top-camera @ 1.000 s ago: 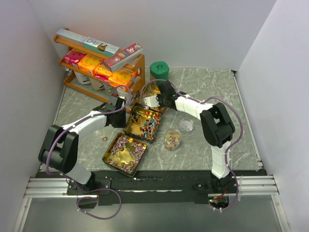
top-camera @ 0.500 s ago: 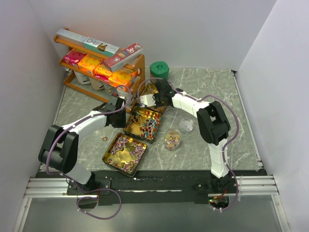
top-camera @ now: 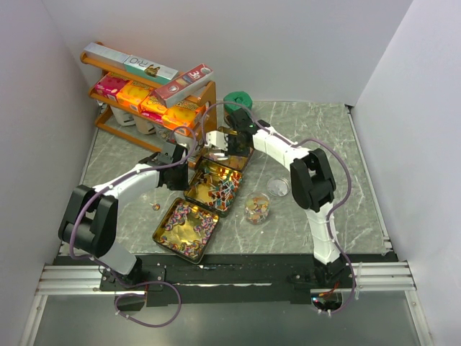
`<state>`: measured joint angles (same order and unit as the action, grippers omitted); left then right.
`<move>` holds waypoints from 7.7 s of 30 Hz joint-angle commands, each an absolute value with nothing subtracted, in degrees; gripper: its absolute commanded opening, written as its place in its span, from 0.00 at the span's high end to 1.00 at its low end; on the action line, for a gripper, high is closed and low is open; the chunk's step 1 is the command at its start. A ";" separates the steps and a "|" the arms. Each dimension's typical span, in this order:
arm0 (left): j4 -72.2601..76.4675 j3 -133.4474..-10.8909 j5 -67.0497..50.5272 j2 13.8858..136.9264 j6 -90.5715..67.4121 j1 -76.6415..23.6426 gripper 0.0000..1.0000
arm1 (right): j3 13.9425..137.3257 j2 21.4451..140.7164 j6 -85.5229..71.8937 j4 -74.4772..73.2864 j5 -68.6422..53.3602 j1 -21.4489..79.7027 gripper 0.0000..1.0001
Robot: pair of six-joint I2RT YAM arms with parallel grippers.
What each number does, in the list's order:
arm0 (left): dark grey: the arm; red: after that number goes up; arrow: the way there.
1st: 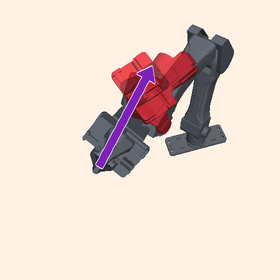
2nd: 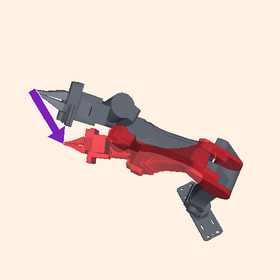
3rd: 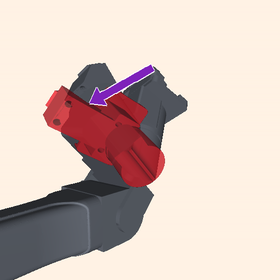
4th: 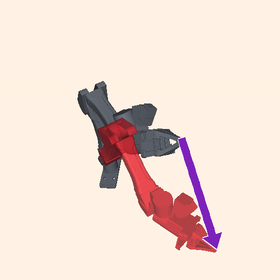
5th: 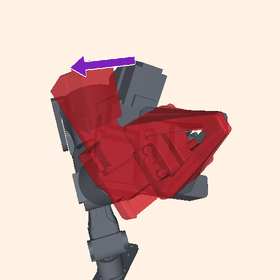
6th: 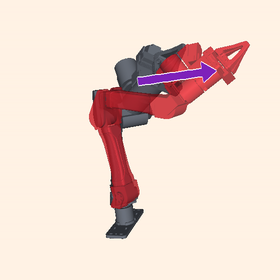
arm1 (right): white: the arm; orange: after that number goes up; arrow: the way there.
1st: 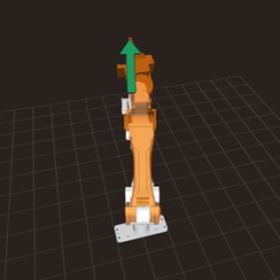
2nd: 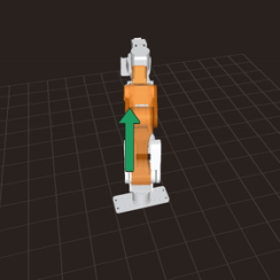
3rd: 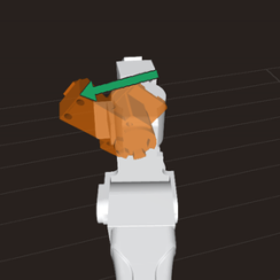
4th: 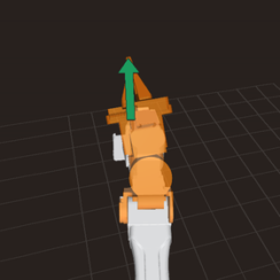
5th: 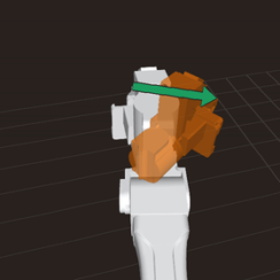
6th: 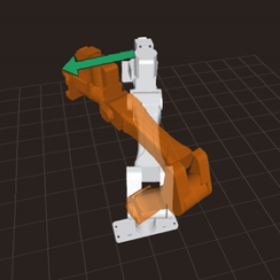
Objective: Pack the candies
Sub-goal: Scoop the fake candies from the storage box, then place the fake candies in the packing bottle, then scoop the fake candies from the storage box.
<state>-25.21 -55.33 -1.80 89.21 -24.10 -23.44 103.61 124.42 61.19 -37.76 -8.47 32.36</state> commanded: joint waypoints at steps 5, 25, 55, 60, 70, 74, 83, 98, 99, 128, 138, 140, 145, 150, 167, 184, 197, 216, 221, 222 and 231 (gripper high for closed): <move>-23.20 -57.83 -2.90 90.62 -25.31 -23.38 0.99 | 112.05 129.28 46.51 -46.84 -26.98 35.24 1.00; -23.20 -57.92 -2.99 90.35 -25.58 -23.38 0.99 | 98.71 123.76 30.06 -31.57 -32.79 34.19 1.00; -23.47 -58.45 -1.50 89.91 -25.23 -23.38 0.99 | 79.19 106.62 22.94 -9.49 -21.36 29.27 1.00; -23.47 -58.53 -1.14 89.91 -24.96 -23.38 0.97 | 78.31 105.21 23.03 -9.93 -21.27 28.39 1.00; -23.38 -59.33 -0.26 89.21 -24.43 -23.38 0.63 | 76.73 98.71 23.73 -14.85 -18.73 27.69 1.00; -23.29 -59.68 -0.18 88.86 -24.17 -23.38 0.54 | 74.19 93.62 22.24 -17.40 -17.93 27.42 1.00; -24.17 -60.29 1.39 86.75 -23.64 -23.38 0.31 | 63.73 78.32 11.79 -19.94 -16.44 27.33 1.00; -21.63 -57.57 3.69 82.62 -24.87 -23.38 0.04 | 57.92 57.75 -4.91 -44.72 -5.01 27.42 1.00; -21.45 -57.31 3.78 82.10 -24.96 -23.38 0.04 | 57.83 56.61 -5.36 -46.13 -4.92 27.60 1.00; -18.90 -54.05 4.13 79.98 -26.28 -23.38 0.04 | 77.69 71.79 -12.83 -84.90 -10.02 35.68 1.00; -18.90 -54.23 4.66 79.19 -26.37 -23.38 0.03 | 77.61 74.18 -13.18 -90.00 -11.59 36.39 1.00; -18.98 -54.23 4.75 79.19 -26.46 -23.38 0.03 | 76.73 73.66 -13.97 -90.00 -11.78 36.65 1.00; -19.07 -54.32 5.10 79.10 -26.37 -23.38 0.03 | 74.97 73.48 -14.68 -90.00 -12.83 37.00 1.00; -19.16 -54.32 5.18 79.01 -26.28 -23.47 0.04 | 74.79 73.04 -15.73 -90.09 -12.05 37.09 1.00; -18.90 -54.40 5.19 78.49 -25.14 -23.38 0.04 | 86.84 71.19 -11.00 -76.31 5.53 37.09 1.00; -19.86 -55.55 4.92 79.37 -23.82 -23.38 0.04 | 65.12 67.14 20.45 -15.57 14.24 36.57 1.00; -16.71 -56.96 -4.38 69.79 -22.59 -23.38 0.04 | 76.38 74.18 24.52 -38.83 -13.33 35.33 1.00; -9.23 -61.26 -17.58 76.02 -26.63 -23.47 0.03 | 75.06 71.02 27.43 -40.88 -23.82 37.35 1.00; -10.37 -60.65 -15.83 74.71 -27.42 -23.38 0.03 | 74.71 71.62 27.33 -40.25 -20.75 37.27 1.00; -10.28 -60.56 -15.04 73.31 -27.51 -23.47 0.04 | 74.79 72.24 27.25 -41.47 -19.79 37.27 1.00; -10.99 -60.91 -14.50 71.19 -26.11 -23.47 0.04 | 73.39 78.04 27.25 -42.63 -13.54 37.35 1.00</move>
